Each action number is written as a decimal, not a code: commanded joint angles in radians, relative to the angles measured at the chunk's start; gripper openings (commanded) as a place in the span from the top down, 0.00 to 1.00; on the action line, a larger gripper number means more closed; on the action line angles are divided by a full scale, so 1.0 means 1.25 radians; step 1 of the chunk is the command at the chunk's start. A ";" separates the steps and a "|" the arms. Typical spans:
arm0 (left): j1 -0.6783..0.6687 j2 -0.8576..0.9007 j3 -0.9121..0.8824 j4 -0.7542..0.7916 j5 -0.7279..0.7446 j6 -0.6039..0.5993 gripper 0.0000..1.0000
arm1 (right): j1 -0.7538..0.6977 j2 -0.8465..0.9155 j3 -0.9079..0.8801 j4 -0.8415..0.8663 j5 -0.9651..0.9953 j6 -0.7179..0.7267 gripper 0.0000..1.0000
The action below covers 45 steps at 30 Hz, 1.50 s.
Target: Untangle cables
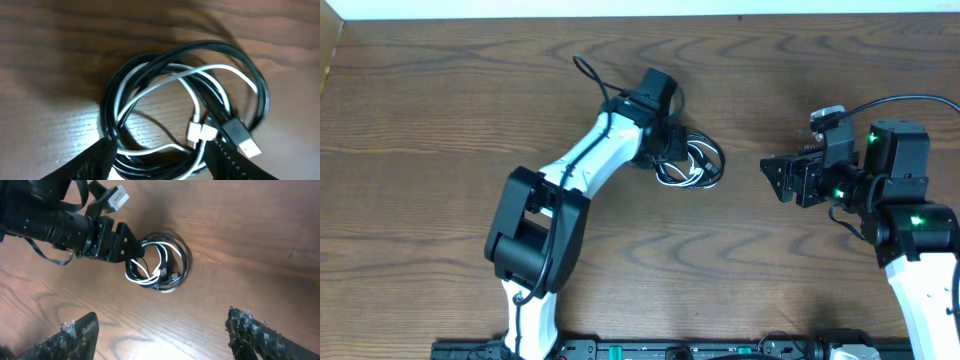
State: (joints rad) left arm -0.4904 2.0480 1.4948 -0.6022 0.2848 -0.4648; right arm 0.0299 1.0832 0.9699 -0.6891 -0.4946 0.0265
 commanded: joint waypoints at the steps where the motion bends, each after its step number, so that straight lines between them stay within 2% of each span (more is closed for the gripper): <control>1: -0.032 0.005 0.011 -0.005 -0.122 -0.133 0.40 | -0.002 0.003 0.011 -0.009 -0.007 0.015 0.22; 6: -0.069 0.009 0.010 -0.036 -0.212 -0.237 0.50 | -0.002 0.003 0.006 -0.009 -0.005 0.017 0.24; 11: -0.091 0.045 0.008 -0.032 -0.286 -0.331 0.52 | -0.002 0.003 -0.005 -0.012 -0.005 0.017 0.26; 15: -0.091 0.078 0.008 -0.011 -0.285 -0.351 0.54 | -0.002 0.003 -0.009 -0.020 -0.004 0.017 0.26; 18: -0.091 0.095 0.008 0.000 -0.285 -0.351 0.58 | -0.002 0.003 -0.009 -0.024 -0.004 0.017 0.25; 19: -0.091 0.099 0.008 0.002 -0.285 -0.351 0.63 | -0.002 0.003 -0.009 -0.026 -0.004 0.017 0.26; 22: -0.091 0.099 0.008 0.005 -0.286 -0.351 0.90 | -0.002 0.003 -0.009 -0.025 -0.004 0.017 0.25; 23: -0.091 0.099 0.008 0.010 -0.286 -0.350 0.92 | -0.002 0.003 -0.009 -0.025 -0.004 0.017 0.25; 26: -0.090 0.090 0.010 0.014 -0.286 -0.320 0.93 | -0.002 0.005 -0.009 -0.023 -0.004 0.017 0.25; 31: -0.091 0.002 0.021 0.004 -0.262 -0.205 0.92 | -0.002 0.028 -0.009 -0.023 -0.004 0.035 0.25; 34: -0.091 -0.092 0.021 0.004 -0.189 -0.136 0.93 | -0.002 0.058 -0.009 -0.014 -0.005 0.072 0.25; 38: -0.091 -0.211 0.021 0.005 -0.030 -0.061 0.93 | 0.005 0.111 -0.009 0.021 -0.051 0.102 0.26; 45: -0.090 -0.284 0.021 0.004 0.162 0.006 0.93 | 0.042 0.180 -0.009 0.102 -0.089 0.137 0.27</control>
State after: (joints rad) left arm -0.6041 1.6897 1.5093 -0.5945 0.3027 -0.5385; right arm 0.0525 1.2778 0.9657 -0.5903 -0.5613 0.1501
